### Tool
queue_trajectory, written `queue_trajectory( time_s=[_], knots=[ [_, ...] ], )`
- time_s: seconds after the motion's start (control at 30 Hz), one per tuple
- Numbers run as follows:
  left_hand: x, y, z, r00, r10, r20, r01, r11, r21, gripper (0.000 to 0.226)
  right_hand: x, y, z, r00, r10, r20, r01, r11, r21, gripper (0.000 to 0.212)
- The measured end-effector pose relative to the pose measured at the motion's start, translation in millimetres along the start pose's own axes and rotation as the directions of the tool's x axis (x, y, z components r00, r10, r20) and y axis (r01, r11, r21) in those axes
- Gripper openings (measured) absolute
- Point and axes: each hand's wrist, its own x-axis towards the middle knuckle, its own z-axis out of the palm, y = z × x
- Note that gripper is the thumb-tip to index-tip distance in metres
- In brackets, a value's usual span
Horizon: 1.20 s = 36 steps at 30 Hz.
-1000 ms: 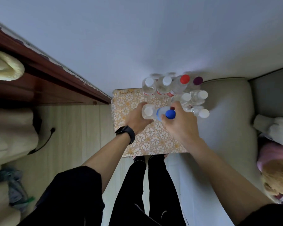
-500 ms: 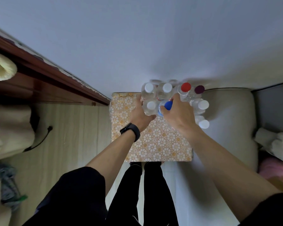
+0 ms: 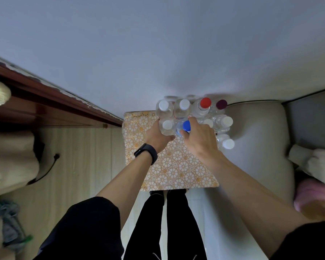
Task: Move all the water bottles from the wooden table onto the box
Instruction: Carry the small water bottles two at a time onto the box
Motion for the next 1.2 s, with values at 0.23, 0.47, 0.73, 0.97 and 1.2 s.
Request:
queue_trajectory(
  time_s=[0.23,0.47,0.73,0.97,1.2],
  knots=[
    [0.3,-1.2,-0.1,1.000,-0.007,0.009,0.007,1.000,0.017,0.068,2.2,5.4,-0.5,1.000,0.012,0.004,-0.012,0.999,0.047,0.045],
    [-17.6,9.2,-15.6,0.991,-0.065,0.120,0.053,0.993,0.103,0.118,-6.2,1.2,-12.5,0.998,0.028,0.047,-0.030,0.999,0.040,0.054],
    [-96.4,38.1,-71.1,0.976,-0.036,0.215,-0.038,0.943,0.332,0.098,-88.5,2.9,-72.7,0.998,0.063,0.020,-0.066,0.980,0.188,0.036],
    [-179.9,59.9,-118.6,0.960,0.235,0.153,-0.276,0.886,0.373,0.066,-173.2,-10.5,-118.2,0.987,0.042,-0.158,0.011,0.947,0.322,0.027],
    [-229.9,53.2,-158.7,0.931,0.362,-0.048,-0.324,0.880,0.348,0.056,-203.6,-40.7,-131.6,0.969,-0.090,-0.232,0.161,0.937,0.311,0.028]
  ],
)
